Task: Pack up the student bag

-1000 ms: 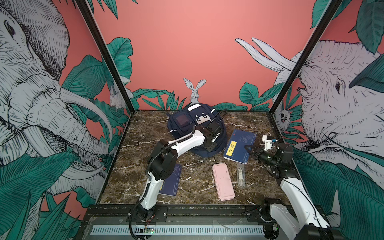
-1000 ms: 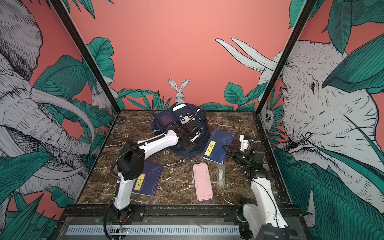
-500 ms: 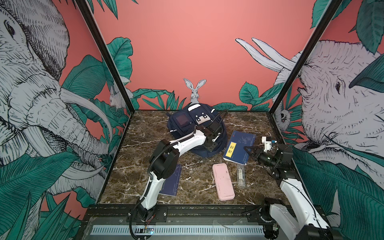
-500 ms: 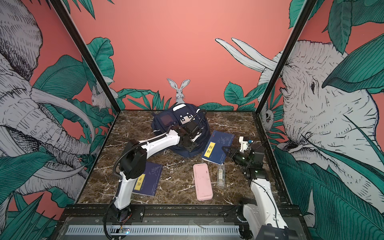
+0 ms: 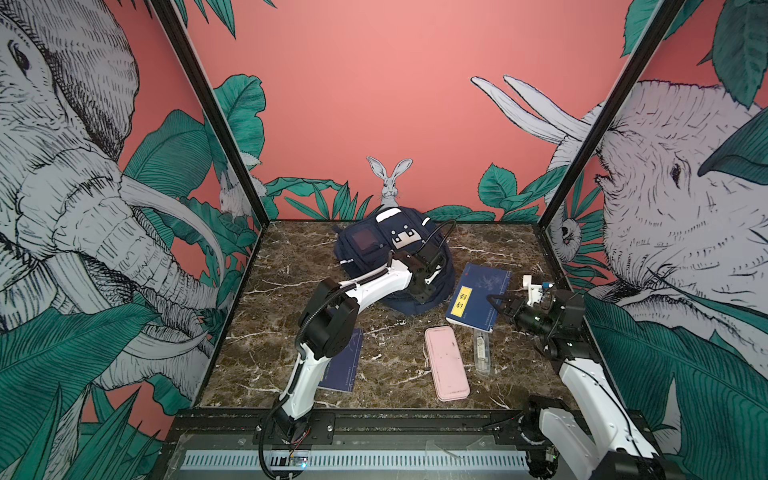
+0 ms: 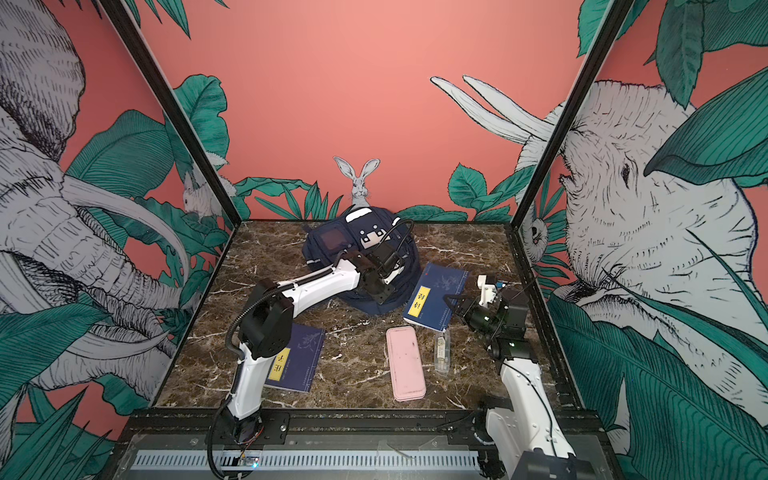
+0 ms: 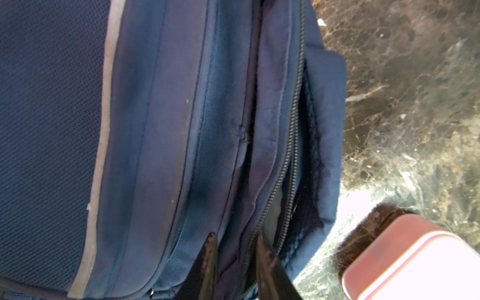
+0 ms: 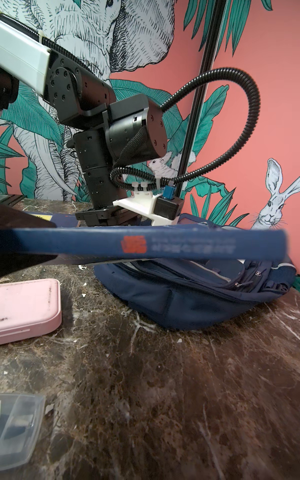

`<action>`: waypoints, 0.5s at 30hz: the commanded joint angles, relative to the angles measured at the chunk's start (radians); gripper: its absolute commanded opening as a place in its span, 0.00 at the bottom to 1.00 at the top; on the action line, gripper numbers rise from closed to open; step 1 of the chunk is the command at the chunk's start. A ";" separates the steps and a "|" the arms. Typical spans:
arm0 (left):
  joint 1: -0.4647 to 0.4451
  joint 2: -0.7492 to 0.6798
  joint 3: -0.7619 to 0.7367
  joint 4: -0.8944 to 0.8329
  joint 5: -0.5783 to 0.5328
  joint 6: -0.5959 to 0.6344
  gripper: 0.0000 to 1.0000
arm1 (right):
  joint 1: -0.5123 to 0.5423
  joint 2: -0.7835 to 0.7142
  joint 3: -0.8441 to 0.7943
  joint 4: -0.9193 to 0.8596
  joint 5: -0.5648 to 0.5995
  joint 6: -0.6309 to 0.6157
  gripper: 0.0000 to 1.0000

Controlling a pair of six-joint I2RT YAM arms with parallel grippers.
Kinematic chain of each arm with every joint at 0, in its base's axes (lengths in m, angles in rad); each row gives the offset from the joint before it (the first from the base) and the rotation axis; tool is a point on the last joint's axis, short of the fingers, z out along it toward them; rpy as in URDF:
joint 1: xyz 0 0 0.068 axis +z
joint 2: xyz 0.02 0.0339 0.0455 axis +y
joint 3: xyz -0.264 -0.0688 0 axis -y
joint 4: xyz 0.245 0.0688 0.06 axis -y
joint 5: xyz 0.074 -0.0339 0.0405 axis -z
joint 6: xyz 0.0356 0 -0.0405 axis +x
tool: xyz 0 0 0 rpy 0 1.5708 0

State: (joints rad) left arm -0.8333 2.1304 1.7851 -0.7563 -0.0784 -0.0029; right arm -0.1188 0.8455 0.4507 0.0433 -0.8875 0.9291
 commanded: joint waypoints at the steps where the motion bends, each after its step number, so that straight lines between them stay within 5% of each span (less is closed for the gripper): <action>1: -0.012 0.003 -0.004 -0.006 0.020 0.010 0.28 | -0.004 -0.019 0.000 0.059 -0.021 0.001 0.00; 10: -0.021 0.028 0.015 -0.034 0.028 0.018 0.28 | -0.004 -0.024 -0.018 0.061 -0.016 -0.007 0.00; 15: -0.023 0.027 0.031 -0.046 0.005 0.027 0.19 | -0.005 0.007 0.002 0.069 -0.024 -0.015 0.00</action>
State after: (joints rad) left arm -0.8474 2.1651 1.7855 -0.7582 -0.0673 0.0025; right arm -0.1188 0.8486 0.4290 0.0425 -0.8875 0.9310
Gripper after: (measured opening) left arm 0.204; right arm 0.087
